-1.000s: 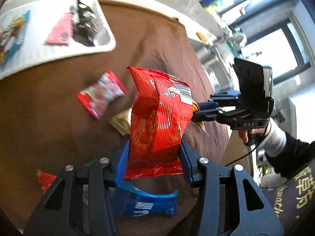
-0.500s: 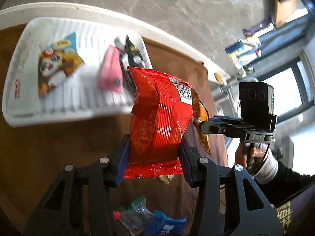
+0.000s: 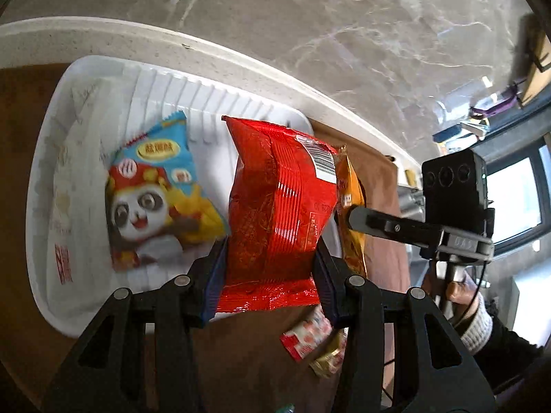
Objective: Organize snacks
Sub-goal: 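Drop the red bag and orange bar into the white tray, open both tools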
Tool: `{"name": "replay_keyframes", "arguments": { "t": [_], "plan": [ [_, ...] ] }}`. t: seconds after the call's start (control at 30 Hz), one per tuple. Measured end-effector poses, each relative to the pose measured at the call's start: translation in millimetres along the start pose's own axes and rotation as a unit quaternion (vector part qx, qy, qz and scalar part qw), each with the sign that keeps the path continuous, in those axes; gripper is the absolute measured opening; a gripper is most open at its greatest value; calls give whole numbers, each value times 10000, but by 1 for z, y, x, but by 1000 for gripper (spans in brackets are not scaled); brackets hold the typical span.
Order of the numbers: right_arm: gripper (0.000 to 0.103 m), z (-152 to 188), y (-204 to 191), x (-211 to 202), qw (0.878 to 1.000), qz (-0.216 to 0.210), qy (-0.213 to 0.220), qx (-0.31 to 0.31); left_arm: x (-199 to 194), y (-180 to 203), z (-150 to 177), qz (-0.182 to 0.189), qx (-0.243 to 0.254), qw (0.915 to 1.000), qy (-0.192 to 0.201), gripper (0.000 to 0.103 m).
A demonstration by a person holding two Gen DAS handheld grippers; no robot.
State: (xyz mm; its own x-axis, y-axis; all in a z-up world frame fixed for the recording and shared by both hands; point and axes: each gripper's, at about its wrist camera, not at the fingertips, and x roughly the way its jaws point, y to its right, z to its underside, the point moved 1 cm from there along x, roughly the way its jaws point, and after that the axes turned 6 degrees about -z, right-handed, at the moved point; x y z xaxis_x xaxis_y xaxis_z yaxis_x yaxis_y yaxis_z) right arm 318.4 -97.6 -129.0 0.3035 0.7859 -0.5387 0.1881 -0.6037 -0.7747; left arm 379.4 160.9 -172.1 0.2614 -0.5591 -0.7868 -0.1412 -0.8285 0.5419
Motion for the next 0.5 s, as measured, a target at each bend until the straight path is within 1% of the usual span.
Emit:
{"name": "replay_keyframes", "arguments": {
  "t": [0.03,0.07,0.13,0.17,0.2,0.23,0.3,0.4,0.5],
  "plan": [
    [22,-2,2,3,10000,36,5,33,2,-2,-3,-7,-34,10000,20,44],
    [25,-5,3,6,9999,93,29,47,4,-4,-5,-24,-74,10000,43,44],
    [29,-10,4,12,9998,158,54,56,8,-6,-9,-161,-109,9998,77,45],
    [32,-10,4,13,9998,196,76,69,11,-6,-10,-233,-82,9997,85,49],
    [39,-12,5,15,9995,290,86,73,12,-5,-9,-278,-67,9995,99,50],
    [42,-12,5,17,9995,317,63,50,13,-5,-10,-299,-74,9995,114,55],
    [49,-11,4,17,9993,359,96,1,16,-4,-12,-335,-52,9993,136,57],
    [50,-10,0,13,9993,343,155,-90,14,1,-11,-472,54,9987,210,59],
    [50,-6,-4,6,9992,293,229,-165,15,6,-10,-516,62,9984,236,62]
  ]
}}
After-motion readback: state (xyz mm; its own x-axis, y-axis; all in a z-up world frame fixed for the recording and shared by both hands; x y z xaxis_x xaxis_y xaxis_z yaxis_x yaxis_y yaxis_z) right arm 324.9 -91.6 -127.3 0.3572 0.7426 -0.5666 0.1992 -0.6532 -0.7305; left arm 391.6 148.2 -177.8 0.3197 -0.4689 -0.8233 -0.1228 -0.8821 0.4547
